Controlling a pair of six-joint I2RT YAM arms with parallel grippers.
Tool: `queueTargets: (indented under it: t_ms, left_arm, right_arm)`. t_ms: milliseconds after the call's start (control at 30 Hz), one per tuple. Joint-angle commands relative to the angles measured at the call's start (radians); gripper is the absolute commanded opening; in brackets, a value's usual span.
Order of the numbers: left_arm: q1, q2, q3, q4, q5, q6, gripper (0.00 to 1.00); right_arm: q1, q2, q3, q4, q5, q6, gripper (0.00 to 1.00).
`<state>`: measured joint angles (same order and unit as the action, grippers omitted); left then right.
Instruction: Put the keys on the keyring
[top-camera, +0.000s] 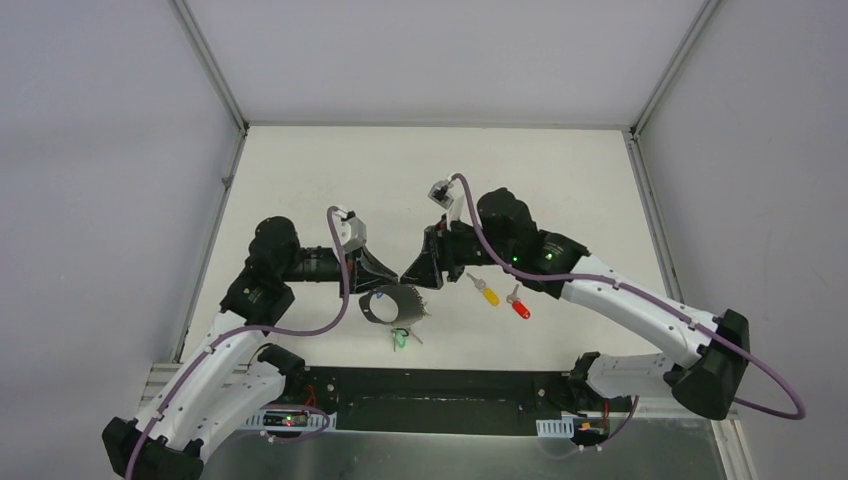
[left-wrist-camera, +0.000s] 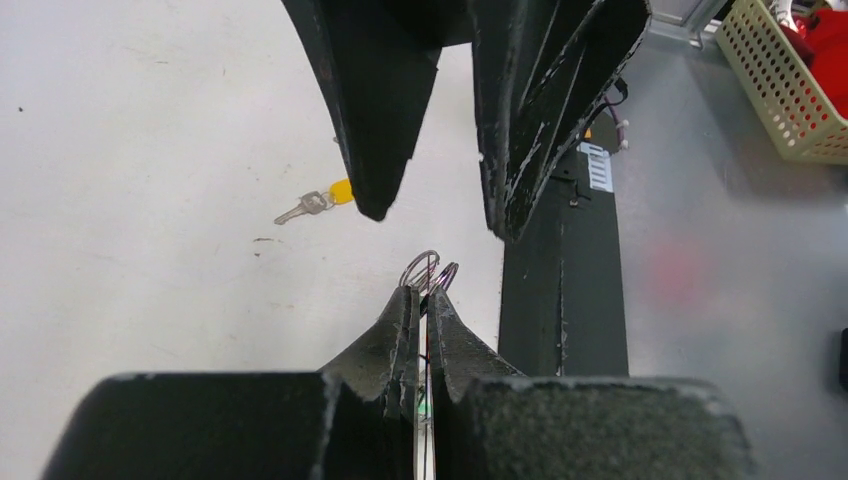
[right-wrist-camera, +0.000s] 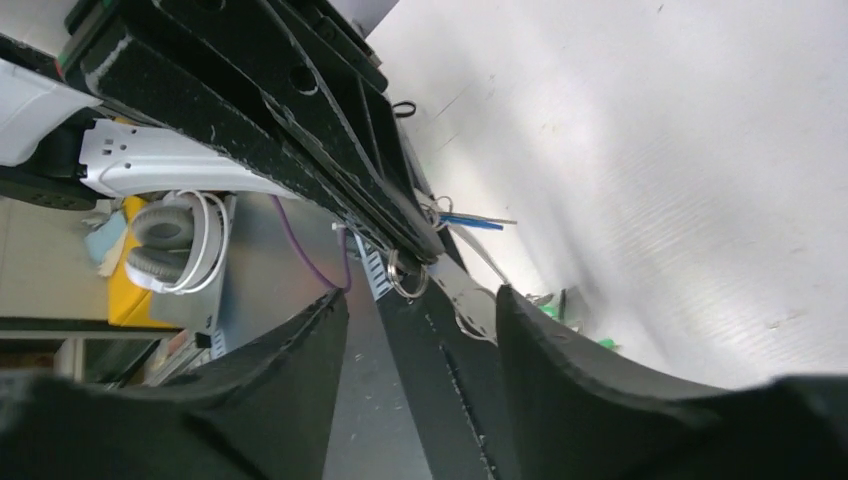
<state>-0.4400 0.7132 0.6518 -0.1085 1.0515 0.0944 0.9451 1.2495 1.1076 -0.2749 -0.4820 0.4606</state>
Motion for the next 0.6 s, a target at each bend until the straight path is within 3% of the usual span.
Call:
queueTargets:
  t_ms: [0,200,433,567]
  left_arm:
    - [-0.012,-0.028,0.123,-0.050,-0.040,-0.062,0.00]
    - [-0.012,-0.047,0.231,-0.199,-0.153,-0.092,0.00]
    - [-0.013,-0.004,0.393,-0.416,-0.216,-0.091,0.00]
    - [-0.014,0.028,0.464,-0.523,-0.246,-0.092,0.00]
  right_arm:
    - [-0.020,-0.099,0.004,0.009,0.056,-0.030,0.65]
    - [-0.024,-0.149,0.022,-0.036,0.038,-0.102,0.72]
    - [-0.025,-0.154,0.043,-0.015,-0.026,-0.169,0.66]
    - [-0.024,-0.128,0.075,0.027,-0.089,-0.172,0.57]
